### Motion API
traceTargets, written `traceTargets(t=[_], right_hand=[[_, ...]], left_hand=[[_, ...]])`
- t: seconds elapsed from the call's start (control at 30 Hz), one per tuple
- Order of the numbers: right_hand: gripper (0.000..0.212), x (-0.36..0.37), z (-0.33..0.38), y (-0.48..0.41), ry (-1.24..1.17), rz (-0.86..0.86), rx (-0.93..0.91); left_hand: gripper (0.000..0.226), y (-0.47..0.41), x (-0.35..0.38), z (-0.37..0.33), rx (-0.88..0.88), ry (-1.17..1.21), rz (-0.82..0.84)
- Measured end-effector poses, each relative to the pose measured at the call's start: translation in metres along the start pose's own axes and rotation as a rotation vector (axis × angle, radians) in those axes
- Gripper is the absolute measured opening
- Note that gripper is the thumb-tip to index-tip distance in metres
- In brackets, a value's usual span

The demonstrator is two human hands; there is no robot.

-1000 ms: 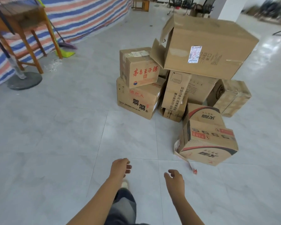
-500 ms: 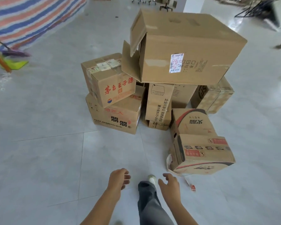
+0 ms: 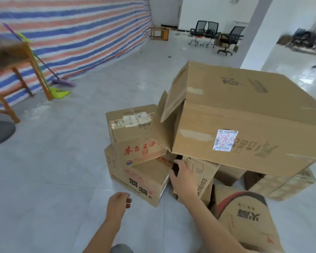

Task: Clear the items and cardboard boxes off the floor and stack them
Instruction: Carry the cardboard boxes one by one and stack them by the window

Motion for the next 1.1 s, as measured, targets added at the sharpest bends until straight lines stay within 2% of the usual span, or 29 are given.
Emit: traceTargets(t=[0.1,0.17,0.33,0.4,0.47,0.53,0.6,0.67,0.77,0.83,0.87,0.93,1.0,1.1], right_hand=[[0.033,-0.028,0.038,-0.069,0.221,-0.259,-0.337],[0.035,-0.043,0.054,-0.111,0.408,-0.345,-0.463],[0.037,-0.055,0.084,-0.188,0.85,-0.256,-0.598],[0.039,-0.052,0.092,-0.21,0.976,-0.136,-0.631],[0.04,-0.043,0.093,-0.227,1.109,-0.002,-0.658],[0.042,-0.039,0.093,-0.238,1.221,0.004,-0.71],[0.047,-0.031,0.083,-0.245,1.309,0.112,-0.679],[0.052,-0.027,0.079,-0.251,1.342,0.11,-0.661],[0.035,-0.024,0.073,-0.262,1.246,0.034,-0.693],[0.017,-0.028,0.075,-0.268,1.202,-0.136,-0.746],[0.015,-0.031,0.076,-0.27,1.147,-0.229,-0.767],[0.026,-0.04,0.077,-0.272,1.046,-0.385,-0.758],[0.041,-0.05,0.076,-0.274,1.029,-0.468,-0.726],[0.043,-0.066,0.071,-0.276,1.04,-0.539,-0.714]], left_hand=[[0.019,-0.038,0.011,-0.054,0.11,-0.001,-0.036],[0.019,-0.072,0.025,-0.093,0.162,-0.06,-0.025],[0.022,-0.133,0.065,-0.178,0.224,-0.211,0.046],[0.03,-0.153,0.081,-0.203,0.215,-0.329,0.077],[0.022,-0.175,0.097,-0.223,0.223,-0.421,0.132],[0.021,-0.203,0.111,-0.235,0.207,-0.44,0.174],[0.023,-0.227,0.123,-0.241,0.225,-0.444,0.215],[0.024,-0.247,0.135,-0.238,0.214,-0.474,0.281],[0.015,-0.265,0.148,-0.229,0.193,-0.553,0.357],[0.018,-0.275,0.157,-0.221,0.198,-0.61,0.4],[0.021,-0.275,0.16,-0.219,0.184,-0.617,0.416],[0.026,-0.279,0.165,-0.215,0.176,-0.612,0.433],[0.024,-0.279,0.174,-0.219,0.212,-0.504,0.457],[0.027,-0.266,0.192,-0.24,0.348,-0.438,0.507]])
Point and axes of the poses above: each hand's wrist, its own y-axis away from the middle knuckle, its own x-axis out of the palm, z = x × y, the point moved 3 cm from there along -y, towards the middle knuckle
